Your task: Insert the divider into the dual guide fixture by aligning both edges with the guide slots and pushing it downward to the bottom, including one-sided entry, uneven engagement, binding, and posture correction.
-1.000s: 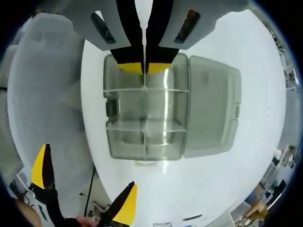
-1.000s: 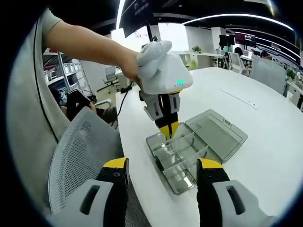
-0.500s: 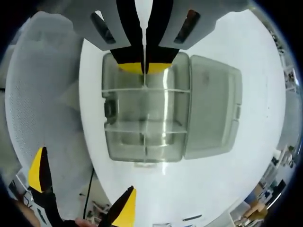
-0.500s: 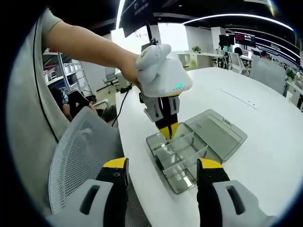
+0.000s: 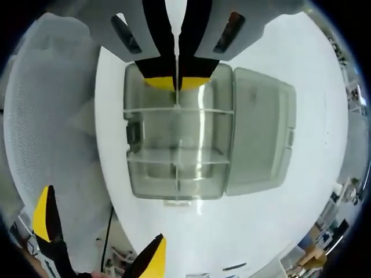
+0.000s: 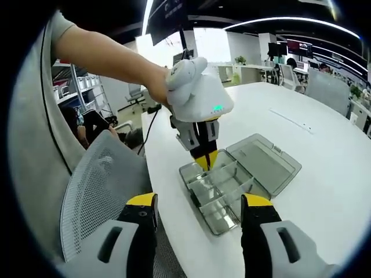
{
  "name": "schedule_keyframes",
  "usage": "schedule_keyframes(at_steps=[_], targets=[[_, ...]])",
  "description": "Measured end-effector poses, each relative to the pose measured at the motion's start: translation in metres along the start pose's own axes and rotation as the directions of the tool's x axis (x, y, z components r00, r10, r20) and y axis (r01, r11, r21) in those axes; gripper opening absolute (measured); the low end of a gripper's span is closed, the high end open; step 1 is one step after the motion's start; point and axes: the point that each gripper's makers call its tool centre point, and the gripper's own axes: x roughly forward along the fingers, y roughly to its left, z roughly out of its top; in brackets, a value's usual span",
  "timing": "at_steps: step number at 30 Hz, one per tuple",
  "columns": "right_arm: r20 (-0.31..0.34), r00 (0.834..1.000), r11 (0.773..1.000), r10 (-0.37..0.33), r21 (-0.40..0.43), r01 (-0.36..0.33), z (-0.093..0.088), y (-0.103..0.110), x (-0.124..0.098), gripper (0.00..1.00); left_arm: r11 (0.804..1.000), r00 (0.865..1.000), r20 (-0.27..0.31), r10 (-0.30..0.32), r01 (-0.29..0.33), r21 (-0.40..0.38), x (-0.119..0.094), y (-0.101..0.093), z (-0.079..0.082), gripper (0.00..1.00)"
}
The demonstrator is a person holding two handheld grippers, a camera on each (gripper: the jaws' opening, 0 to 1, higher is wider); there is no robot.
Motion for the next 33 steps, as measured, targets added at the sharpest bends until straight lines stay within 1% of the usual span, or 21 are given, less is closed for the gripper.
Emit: schedule_keyframes(at_steps=[18, 27, 28, 29, 30, 33], targets=[[-0.002, 1.0, 1.0, -0.009, -0.002, 0.009, 0.001, 0.002, -0.005, 0.55, 1.0, 1.0, 0.012, 0.015, -0.015, 0.008, 0.0, 0.0, 0.0, 0.0], [-0.008, 1.0, 1.0, -0.015, -0.006, 0.015, -0.001, 0.002, -0.009, 0.55, 1.0, 0.999, 0.049, 0.023, -0.022, -0.013, -0.003, 0.002, -0.002, 0.0], [-0.008, 1.0, 1.0, -0.016, -0.006, 0.016, 0.0, 0.002, -0.01, 0.55, 0.999, 0.998, 0.059, 0.035, -0.034, -0.017, -0.003, 0.004, -0.002, 0.03], [-0.008, 1.0, 1.0, -0.016, -0.007, 0.016, -0.001, 0.001, -0.01, 0.55, 0.999, 0.997, 0.073, 0.041, -0.039, -0.021, -0.004, 0.005, -0.001, 0.07], [-0.009, 1.0, 1.0, -0.015, -0.009, 0.015, -0.001, 0.001, -0.01, 0.55, 0.998, 0.995, 0.088, 0.045, -0.041, -0.038, -0.006, 0.007, 0.0, 0.09], [-0.013, 1.0, 1.0, -0.015, -0.012, 0.015, 0.0, 0.001, -0.01, 0.55, 0.997, 0.994, 0.094, 0.051, -0.046, -0.06, -0.011, 0.009, -0.003, 0.11]])
